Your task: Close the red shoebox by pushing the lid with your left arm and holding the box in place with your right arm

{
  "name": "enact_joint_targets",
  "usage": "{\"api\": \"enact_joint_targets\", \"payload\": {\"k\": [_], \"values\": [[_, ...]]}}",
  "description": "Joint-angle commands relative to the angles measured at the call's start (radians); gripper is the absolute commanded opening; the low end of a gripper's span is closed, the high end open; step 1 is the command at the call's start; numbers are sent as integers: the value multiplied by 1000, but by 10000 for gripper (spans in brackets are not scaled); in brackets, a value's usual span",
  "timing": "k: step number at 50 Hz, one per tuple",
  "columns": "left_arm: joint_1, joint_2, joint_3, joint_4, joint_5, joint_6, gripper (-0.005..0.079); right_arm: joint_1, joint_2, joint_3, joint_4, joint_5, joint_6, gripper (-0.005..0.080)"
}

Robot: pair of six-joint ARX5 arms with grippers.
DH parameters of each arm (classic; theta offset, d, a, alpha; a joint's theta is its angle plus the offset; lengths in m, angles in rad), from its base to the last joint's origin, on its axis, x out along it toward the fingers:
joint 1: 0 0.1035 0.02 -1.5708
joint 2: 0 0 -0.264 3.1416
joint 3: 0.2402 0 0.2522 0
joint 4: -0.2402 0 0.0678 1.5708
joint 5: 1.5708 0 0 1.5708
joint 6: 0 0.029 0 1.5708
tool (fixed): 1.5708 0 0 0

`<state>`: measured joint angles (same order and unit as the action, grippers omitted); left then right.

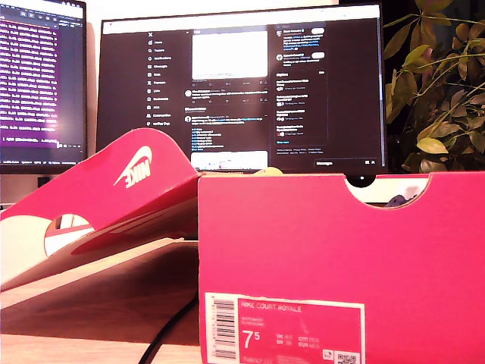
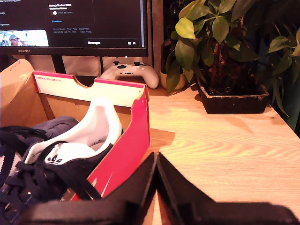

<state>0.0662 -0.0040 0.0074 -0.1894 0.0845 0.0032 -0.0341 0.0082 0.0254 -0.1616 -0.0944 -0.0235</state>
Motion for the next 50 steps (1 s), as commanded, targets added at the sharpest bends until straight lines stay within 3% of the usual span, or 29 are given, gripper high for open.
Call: {"api": "enact_joint_targets", "payload": {"k": [1,23,24,27,28,30,31,43,50], "values": [[1,-8,-33,-13,13,-3,-19,-2,-6,-19,6,0,3,-12],[1,-8,-33,-12,50,-36,-19,-2,-6,-19,7,-5,27,-12],[1,-8,-33,-12,58,-119,-19,-2,-6,-19,8,-11,75,-12],[0,-8,-33,-6,94,-144,-19,0,-6,-19,7,-41,182,-12],[0,-8,-33,-3,108,-240,-19,0,-6,-19,8,-50,218,-12],[-1,-8,-33,10,135,-263,-19,-1,-6,-19,14,-65,264,-12],[-1,-8,-33,17,150,-328,-19,-1,-6,-19,18,-72,286,-12],[-2,-8,8,63,285,-492,-19,-1,-6,23,-8,-150,472,-12],[-2,-8,66,63,328,-550,-19,-1,0,98,-70,-159,489,-12]]}}
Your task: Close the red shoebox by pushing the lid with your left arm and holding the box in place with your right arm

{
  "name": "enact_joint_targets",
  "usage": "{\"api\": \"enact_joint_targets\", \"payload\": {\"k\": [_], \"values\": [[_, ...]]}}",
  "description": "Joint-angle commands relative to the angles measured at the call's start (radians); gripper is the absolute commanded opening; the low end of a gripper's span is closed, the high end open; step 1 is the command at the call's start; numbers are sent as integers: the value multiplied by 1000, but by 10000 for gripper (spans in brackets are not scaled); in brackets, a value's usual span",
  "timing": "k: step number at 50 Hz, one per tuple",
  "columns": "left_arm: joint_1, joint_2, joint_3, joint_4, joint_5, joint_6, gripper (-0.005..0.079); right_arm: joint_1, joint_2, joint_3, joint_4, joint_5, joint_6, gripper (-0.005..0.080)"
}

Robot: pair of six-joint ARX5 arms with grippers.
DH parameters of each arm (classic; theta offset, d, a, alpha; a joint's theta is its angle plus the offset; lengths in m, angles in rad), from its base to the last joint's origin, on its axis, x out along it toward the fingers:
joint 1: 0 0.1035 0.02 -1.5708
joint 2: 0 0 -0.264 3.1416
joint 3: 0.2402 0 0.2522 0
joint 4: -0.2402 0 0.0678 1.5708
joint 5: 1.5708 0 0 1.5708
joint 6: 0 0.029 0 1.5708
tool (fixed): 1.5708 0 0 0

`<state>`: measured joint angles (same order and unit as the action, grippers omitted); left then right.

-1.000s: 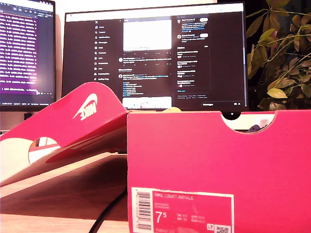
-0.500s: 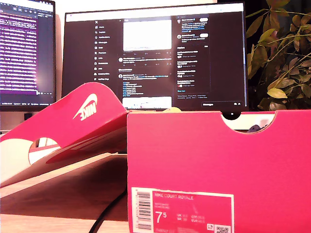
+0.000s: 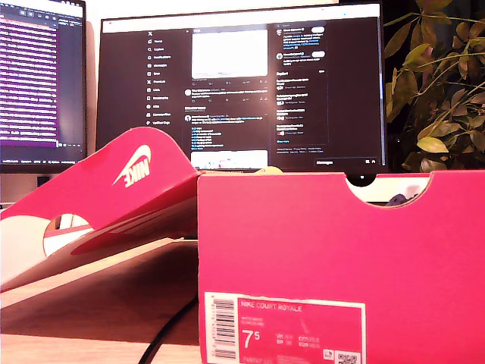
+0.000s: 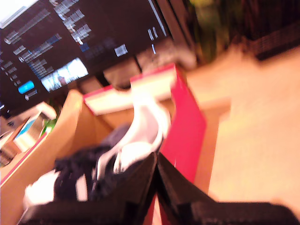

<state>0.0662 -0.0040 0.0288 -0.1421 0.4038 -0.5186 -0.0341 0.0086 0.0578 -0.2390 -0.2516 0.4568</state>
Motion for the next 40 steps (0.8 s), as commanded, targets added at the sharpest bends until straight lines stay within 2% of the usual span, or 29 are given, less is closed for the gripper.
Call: {"api": "enact_joint_targets", "payload": {"k": [1,7,14,26,40], "values": [[-2,-7,55,14,13,-29,-19,-1,3,80,-6,-2,11,-13],[-2,40,105,7,41,-67,-19,-1,52,166,-72,-2,29,-12],[-2,184,146,1,120,-92,-19,-1,172,245,-163,-16,36,-13],[1,481,201,12,187,-16,-19,-1,422,279,-190,-80,-42,-12],[1,864,348,9,249,100,-19,-2,677,279,-151,-148,-142,-12]]}}
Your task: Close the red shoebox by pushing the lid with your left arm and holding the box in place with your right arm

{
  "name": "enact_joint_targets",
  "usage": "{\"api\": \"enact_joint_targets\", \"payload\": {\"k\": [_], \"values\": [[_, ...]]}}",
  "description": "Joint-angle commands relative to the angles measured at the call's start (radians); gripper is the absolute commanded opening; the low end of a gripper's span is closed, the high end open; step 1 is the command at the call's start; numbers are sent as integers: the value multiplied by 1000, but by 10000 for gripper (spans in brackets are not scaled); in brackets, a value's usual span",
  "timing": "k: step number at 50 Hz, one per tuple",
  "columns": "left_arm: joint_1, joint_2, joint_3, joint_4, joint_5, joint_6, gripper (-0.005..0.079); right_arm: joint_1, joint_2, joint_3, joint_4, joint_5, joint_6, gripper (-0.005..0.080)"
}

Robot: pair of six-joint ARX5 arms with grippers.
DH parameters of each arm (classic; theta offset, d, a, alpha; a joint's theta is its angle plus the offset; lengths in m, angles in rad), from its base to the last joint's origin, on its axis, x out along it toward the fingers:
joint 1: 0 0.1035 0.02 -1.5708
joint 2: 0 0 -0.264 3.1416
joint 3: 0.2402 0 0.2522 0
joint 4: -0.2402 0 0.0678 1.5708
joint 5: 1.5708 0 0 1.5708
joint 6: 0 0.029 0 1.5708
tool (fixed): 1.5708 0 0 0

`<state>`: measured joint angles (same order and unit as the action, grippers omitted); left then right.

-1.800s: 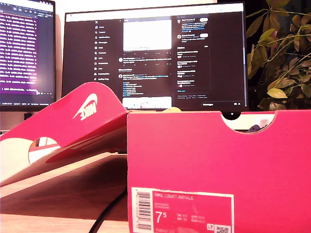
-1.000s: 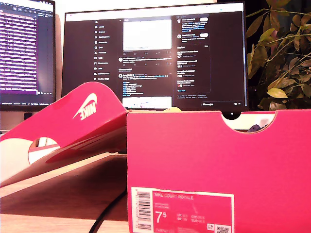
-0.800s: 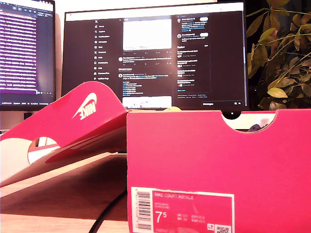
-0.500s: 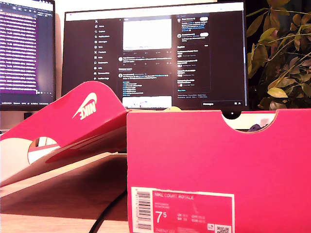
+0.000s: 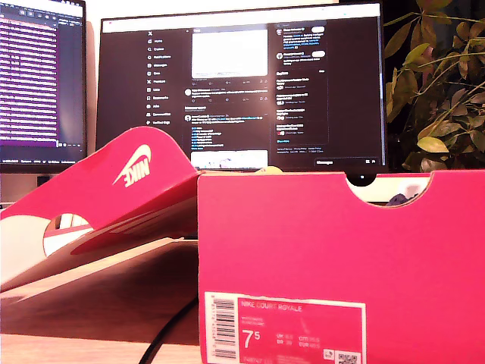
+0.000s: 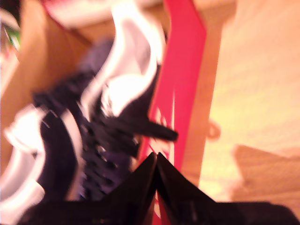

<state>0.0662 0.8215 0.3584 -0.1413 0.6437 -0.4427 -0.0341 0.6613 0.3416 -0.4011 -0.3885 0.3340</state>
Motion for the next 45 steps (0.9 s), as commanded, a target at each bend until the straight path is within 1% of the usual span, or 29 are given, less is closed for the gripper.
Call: {"api": "enact_joint_targets", "payload": {"k": [1,6,7,11,12,14,18,26,35,45], "values": [[1,64,32,6,11,29,-19,-2,40,-5,15,-16,-22,-12],[2,180,96,-19,11,49,-19,-2,111,-5,46,-48,-29,-12],[2,203,110,-28,11,76,-19,-2,124,-5,53,-53,-28,-12],[2,292,156,-60,11,90,-19,-2,172,-5,86,-58,-29,-12],[2,314,166,-67,11,122,-19,-2,183,-5,96,-58,-29,-12],[2,355,183,-80,11,122,-19,-2,201,-5,112,-58,-29,-12],[4,430,212,-103,11,166,-19,-2,229,-5,140,-66,-29,-12],[4,573,255,-134,33,194,-19,-2,271,-5,183,-80,-28,-12],[3,669,284,-166,113,215,-19,-1,302,-5,223,-102,-27,-12],[3,691,288,-180,215,215,-19,1,344,-5,260,-107,-27,-12]]}}
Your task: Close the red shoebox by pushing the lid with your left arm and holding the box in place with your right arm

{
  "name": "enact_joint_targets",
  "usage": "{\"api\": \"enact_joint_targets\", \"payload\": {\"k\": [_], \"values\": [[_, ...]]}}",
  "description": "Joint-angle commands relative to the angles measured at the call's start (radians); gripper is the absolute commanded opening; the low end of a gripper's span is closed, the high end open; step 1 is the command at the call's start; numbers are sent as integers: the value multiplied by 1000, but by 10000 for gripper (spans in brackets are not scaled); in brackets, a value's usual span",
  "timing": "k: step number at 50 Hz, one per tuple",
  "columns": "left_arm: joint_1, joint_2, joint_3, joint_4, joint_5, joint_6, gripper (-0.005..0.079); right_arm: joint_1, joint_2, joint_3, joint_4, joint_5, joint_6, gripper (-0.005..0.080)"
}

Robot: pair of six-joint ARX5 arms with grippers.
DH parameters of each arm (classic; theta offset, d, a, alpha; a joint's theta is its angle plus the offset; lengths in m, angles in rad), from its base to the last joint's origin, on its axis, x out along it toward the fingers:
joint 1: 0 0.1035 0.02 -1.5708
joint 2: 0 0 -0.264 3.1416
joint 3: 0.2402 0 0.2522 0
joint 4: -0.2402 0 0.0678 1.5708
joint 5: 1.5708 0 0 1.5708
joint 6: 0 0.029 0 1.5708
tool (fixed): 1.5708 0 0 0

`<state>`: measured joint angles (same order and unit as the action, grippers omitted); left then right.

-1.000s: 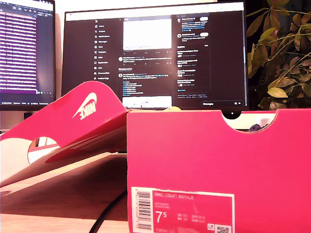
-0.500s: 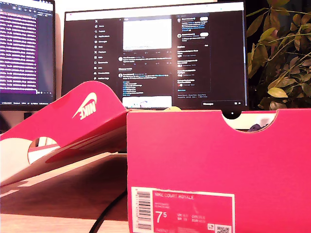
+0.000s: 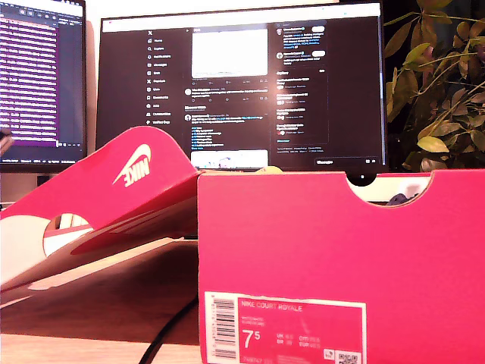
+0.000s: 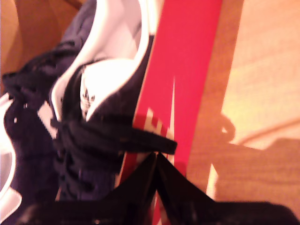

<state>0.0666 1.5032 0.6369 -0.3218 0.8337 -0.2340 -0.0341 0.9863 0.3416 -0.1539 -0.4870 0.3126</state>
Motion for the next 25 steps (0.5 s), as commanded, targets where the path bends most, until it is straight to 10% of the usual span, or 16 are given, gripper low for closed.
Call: {"api": "enact_joint_targets", "payload": {"k": [1,25], "values": [[3,10,11,0,35,6,-19,1,25,-5,17,-13,-6,-12],[3,-28,174,-183,118,35,-19,36,82,-5,68,-40,-5,-12]]}}
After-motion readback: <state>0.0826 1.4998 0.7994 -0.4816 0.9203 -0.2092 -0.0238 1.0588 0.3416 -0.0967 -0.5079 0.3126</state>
